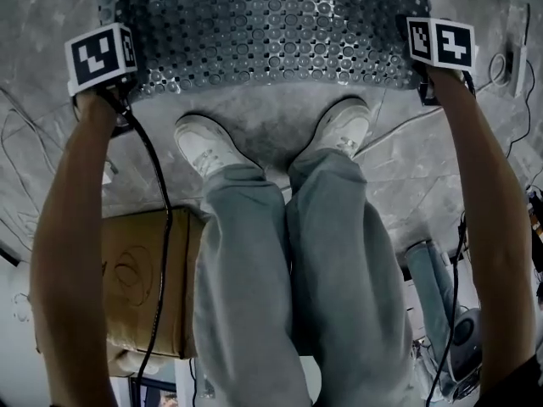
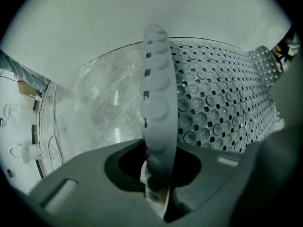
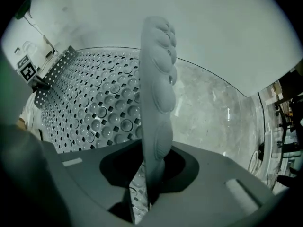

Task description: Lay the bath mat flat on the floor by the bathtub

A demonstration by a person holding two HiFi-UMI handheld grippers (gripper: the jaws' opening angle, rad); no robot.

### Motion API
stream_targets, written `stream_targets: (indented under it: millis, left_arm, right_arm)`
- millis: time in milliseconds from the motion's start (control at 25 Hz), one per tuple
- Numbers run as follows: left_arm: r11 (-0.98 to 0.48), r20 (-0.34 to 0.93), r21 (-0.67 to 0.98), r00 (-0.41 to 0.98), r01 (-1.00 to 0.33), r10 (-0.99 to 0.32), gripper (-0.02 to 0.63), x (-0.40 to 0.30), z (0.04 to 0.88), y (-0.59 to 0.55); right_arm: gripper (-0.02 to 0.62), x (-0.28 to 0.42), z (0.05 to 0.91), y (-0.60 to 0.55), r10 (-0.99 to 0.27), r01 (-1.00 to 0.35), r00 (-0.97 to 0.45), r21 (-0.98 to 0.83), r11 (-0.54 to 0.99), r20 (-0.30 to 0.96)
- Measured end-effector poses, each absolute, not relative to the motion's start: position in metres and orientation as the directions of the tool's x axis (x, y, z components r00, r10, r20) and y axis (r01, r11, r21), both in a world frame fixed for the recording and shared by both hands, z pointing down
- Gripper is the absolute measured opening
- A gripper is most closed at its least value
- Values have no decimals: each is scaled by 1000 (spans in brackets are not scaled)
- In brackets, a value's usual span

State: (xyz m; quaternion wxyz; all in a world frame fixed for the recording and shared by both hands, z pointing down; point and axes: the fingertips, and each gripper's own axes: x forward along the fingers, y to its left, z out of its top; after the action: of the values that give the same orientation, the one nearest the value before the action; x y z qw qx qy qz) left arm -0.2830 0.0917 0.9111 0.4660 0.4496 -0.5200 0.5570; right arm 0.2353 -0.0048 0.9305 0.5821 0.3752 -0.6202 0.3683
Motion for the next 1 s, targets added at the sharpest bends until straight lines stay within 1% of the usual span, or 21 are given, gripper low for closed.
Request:
stream_targets:
  millis: [160,280,320,440,560,680,720,760,840,1000]
  left_arm:
    - [-19,985,-157,-158,-987,64,91,-285,912,93]
    - [-17,986,-156,-157,-988,48,94,-288,904,89]
    - [-14,986,-157,-158,-987,53,94,-289,901,90]
    - [1,983,-159,-158,-987,90,92,-293,891,101]
    - [20,982,-157,-153,-987,112,87,-301,879,112]
    - [40,982,-155,-149,-987,117,86,-306,867,119]
    - [64,983,-148,-140,-987,117,70,-305,863,121]
    - [92,985,-136,-125,-986,116,27,-301,860,123]
    - [131,989,-112,-98,-985,111,28,-292,855,123]
    - [134,987,-111,-93,-985,132,28,-281,845,122]
  right_arm:
    - [149,244,931,-8,-39,-875,58,70,478,998]
    - [180,247,926,-11,-42,-881,97,106,461,994]
    - [210,252,923,-9,-38,-882,120,124,454,992]
    - [210,269,911,2,-19,-885,171,162,437,985]
    - [210,275,901,14,1,-892,172,155,425,985]
    - [209,274,891,19,-4,-901,178,165,401,984]
    - [209,273,887,21,-5,-903,180,167,395,984]
    - [209,273,883,23,-4,-906,179,166,389,984]
    - [209,271,876,29,1,-912,170,157,378,986]
    - [201,259,864,41,24,-921,144,125,369,989]
